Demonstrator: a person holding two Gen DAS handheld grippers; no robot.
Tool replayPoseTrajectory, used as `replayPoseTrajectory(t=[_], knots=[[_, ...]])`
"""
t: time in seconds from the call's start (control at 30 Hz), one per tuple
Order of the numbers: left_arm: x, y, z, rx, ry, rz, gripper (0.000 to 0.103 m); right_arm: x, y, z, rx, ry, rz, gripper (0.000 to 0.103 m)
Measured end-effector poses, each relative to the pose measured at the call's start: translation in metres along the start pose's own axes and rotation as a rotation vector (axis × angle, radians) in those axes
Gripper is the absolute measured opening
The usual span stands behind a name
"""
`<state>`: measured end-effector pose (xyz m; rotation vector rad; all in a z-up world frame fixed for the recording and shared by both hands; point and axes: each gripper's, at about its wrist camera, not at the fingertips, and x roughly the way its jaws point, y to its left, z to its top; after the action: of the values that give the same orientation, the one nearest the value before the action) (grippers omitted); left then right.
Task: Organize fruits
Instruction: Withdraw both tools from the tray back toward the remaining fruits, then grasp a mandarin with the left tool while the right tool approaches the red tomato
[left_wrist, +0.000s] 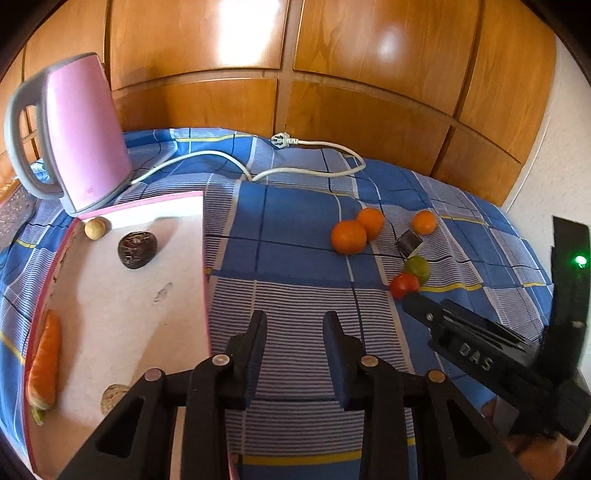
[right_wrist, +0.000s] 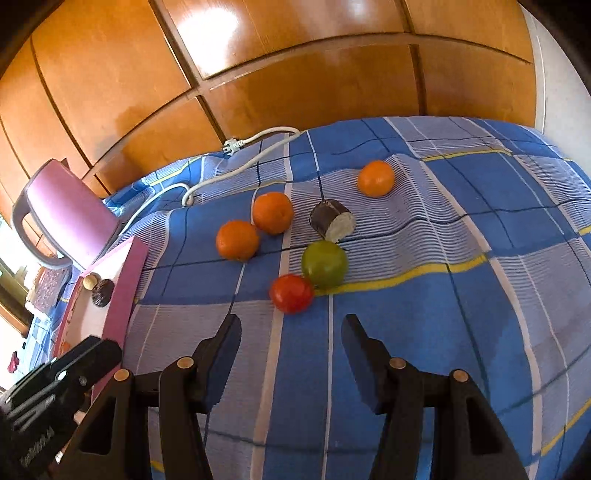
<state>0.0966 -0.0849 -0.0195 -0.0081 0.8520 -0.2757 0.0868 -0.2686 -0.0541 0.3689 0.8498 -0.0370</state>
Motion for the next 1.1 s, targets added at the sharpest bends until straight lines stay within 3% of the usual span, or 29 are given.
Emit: replayPoseTrajectory(t=[0.2, 0.27, 0.33, 0.73, 1.1], knots=[[0.016, 0.002, 0.007, -0.013, 0.019, -0.004, 0.032, 0.022, 0.001, 0.009, 0.017, 0.026, 0.003, 0.053], [0.022, 0.002, 0.011, -0.018, 0.030, -0.006, 0.032, 0.027, 0.004, 0.011, 0.007, 0.030, 0.001, 0.037], [0.027, 0.002, 0.014, -0.022, 0.036, -0.007, 0.032, 0.031, 0.007, 0.012, -0.026, 0.030, -0.017, 0.030], [0.063, -0.013, 0.042, -0.063, 0.068, -0.053, 0.032, 0.024, 0.003, 0.011, -0.129, 0.034, -0.035, 0.029], [0.096, -0.042, 0.058, -0.016, 0.102, -0.103, 0.036, 0.025, 0.001, 0.013, -0.183, 0.032, -0.054, 0.029]])
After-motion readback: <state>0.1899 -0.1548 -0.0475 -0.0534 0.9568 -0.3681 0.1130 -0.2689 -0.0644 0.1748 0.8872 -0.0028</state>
